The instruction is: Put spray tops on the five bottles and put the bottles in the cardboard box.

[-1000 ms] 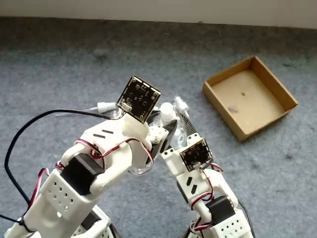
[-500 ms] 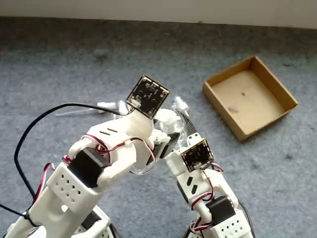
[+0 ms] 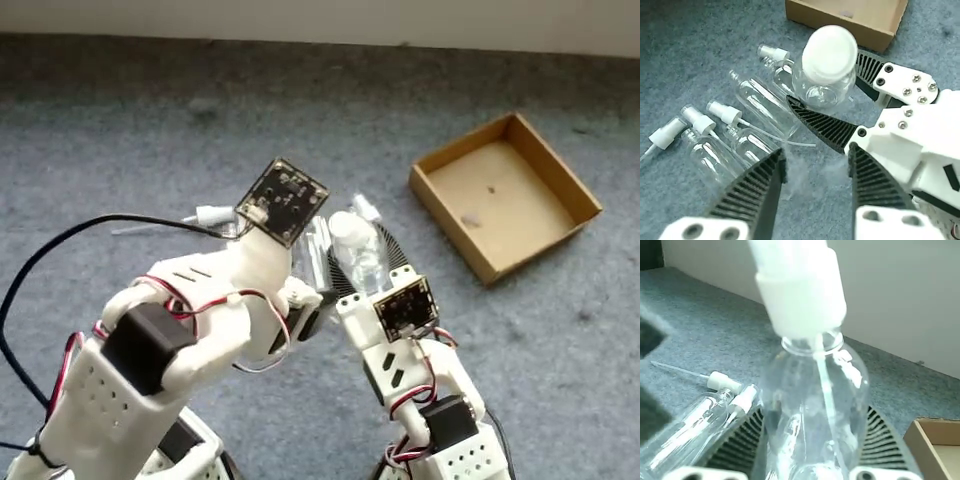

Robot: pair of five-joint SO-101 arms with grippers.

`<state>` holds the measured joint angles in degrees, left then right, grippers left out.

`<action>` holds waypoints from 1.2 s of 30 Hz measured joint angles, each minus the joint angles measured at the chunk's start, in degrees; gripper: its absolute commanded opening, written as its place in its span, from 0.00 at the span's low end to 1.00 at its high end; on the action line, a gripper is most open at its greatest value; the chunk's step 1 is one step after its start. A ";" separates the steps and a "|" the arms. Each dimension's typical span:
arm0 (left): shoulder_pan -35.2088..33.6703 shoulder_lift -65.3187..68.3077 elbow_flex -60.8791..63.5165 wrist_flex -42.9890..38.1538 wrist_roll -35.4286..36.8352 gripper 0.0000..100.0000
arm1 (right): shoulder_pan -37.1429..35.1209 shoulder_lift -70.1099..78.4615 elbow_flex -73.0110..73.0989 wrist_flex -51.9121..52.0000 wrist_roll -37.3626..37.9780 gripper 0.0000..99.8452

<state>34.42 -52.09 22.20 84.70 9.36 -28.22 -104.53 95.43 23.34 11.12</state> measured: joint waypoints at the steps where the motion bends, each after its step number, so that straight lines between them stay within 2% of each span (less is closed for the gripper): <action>1: 0.00 -1.67 0.00 0.00 0.00 0.17 | 0.00 0.00 0.00 0.00 0.00 0.16; 3: 0.26 -5.10 0.09 0.44 0.00 0.13 | 0.00 0.00 0.00 0.00 0.00 0.16; 6: -0.44 -10.37 3.60 1.67 0.00 0.01 | 0.00 0.00 0.00 0.00 0.00 0.16; 7: -0.88 -11.87 5.36 1.67 0.00 0.00 | 0.00 0.00 0.00 0.00 0.00 0.16; 10: -3.08 -16.44 11.16 0.44 0.00 0.04 | 0.00 0.00 0.00 0.09 0.00 0.16; 16: -9.58 -28.57 26.55 -8.97 0.00 0.04 | 0.00 0.00 0.00 2.02 0.00 0.16; 21: -9.85 -41.49 42.90 -17.32 0.00 0.04 | 0.09 0.00 0.00 2.02 0.00 0.15; 24: -9.67 -49.23 51.87 -22.15 0.00 0.04 | 0.35 0.00 0.00 2.02 -3.69 0.15; 30: -9.67 -51.52 58.64 -27.78 5.71 0.04 | 7.12 0.00 0.00 1.41 -9.67 0.15; 33: -9.76 -51.52 60.75 -29.45 6.86 0.04 | 10.81 0.00 0.00 0.35 -10.90 0.15; 36: -9.67 -51.52 63.65 -31.12 7.30 0.04 | 11.43 0.00 0.00 0.09 -10.99 0.15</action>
<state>24.75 -103.60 85.85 53.58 16.66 -16.79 -104.53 95.43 23.43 0.13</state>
